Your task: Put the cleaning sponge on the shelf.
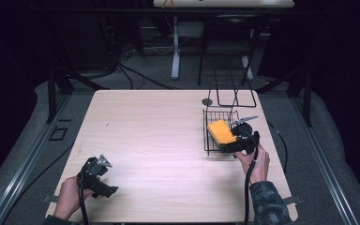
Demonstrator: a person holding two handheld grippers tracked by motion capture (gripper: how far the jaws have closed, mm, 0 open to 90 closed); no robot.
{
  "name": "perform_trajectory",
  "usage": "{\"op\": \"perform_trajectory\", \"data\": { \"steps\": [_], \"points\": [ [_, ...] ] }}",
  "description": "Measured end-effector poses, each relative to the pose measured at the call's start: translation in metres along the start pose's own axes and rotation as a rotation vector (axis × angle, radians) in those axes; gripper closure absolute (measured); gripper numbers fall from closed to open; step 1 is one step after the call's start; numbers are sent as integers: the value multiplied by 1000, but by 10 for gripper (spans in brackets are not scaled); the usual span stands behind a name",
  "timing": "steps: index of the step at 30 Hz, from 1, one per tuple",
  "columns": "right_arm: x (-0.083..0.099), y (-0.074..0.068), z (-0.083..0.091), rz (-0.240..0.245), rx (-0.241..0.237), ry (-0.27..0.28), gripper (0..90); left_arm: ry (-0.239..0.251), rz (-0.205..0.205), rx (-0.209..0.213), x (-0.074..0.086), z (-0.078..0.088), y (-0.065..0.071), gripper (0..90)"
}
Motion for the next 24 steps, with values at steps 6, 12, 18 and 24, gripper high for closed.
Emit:
{"op": "perform_trajectory", "data": {
  "steps": [6, 12, 18, 24],
  "points": [
    [6, -3, 14, 26, 2, 1, 19, 10, 3, 9, 0, 1, -1, 64],
    [16, -2, 27, 32, -5, 18, 3, 10, 2, 7, 0, 2, 0, 61],
    [33, 1, 41, 29, 7, 21, 0, 13, 2, 9, -1, 1, 0, 62],
    [47, -3, 52, 49, 9, 19, 0, 11, 3, 7, 0, 2, 0, 62]
  ]
}}
Point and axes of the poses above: each handheld gripper's, and its own axes: z roughly backward along the jaws, x roughly out of its underside, y roughly to its right, the point moved 4 cm from there along -z, roughly forward along the jaws, and after that the axes turned 3 degrees about -x, right-handed, at the moved point
